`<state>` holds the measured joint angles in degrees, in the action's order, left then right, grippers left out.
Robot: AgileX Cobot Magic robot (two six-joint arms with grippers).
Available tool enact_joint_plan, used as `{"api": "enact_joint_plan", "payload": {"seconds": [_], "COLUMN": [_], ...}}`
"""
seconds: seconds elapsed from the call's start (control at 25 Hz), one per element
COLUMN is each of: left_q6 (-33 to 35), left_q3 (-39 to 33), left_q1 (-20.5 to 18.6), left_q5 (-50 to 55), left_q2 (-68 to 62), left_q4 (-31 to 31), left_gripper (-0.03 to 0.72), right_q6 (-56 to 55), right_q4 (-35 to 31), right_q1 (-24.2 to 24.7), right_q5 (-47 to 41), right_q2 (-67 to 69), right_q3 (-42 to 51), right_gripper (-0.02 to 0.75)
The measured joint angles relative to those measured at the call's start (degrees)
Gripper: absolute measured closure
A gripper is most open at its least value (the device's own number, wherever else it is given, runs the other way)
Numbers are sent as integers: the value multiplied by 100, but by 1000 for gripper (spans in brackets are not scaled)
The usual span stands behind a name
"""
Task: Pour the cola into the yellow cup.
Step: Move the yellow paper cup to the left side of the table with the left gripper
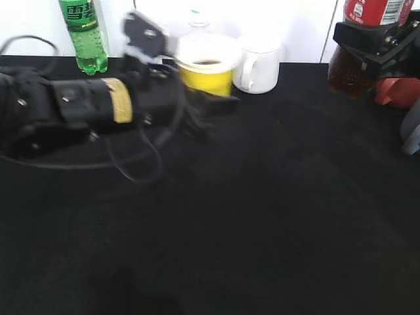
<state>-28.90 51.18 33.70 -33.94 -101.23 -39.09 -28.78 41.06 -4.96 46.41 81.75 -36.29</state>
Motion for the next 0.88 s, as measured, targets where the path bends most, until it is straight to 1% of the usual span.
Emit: {"api": "enact_joint_plan", "payload": {"seconds": [0.12, 0.24, 0.36, 0.4, 0.52, 0.64, 0.72, 0.88], "left_q6": [0, 0, 72, 386, 1266, 1856, 2133, 2241], "left_q3": [-114, -514, -1094, -1248, -1380, -1380, -1380, -1380], "left_q1": [-522, -1146, -1732, -1839, -1884, -1884, -1884, -1884], "left_q5": [18, -121, -700, -739, -970, -1786, -2209, -2378], "left_q2": [109, 108, 108, 108, -120, -832, -1189, -1512], "left_q4": [2, 73, 550, 779, 1462, 2118, 2269, 2293], "left_gripper": [249, 249, 249, 249, 249, 249, 249, 249], "right_q6": [-12, -12, -12, -12, -14, -19, -19, -19], "right_q4": [0, 0, 0, 0, -6, -11, -11, -11], "right_q1": [0, 0, 0, 0, 0, 0, 0, 0], "right_q5": [0, 0, 0, 0, 0, 0, 0, 0], "right_q2": [0, 0, 0, 0, 0, 0, 0, 0], "right_q3": [0, 0, 0, 0, 0, 0, 0, 0], "right_gripper": [260, 260, 260, 260, 261, 261, 261, 261]}}
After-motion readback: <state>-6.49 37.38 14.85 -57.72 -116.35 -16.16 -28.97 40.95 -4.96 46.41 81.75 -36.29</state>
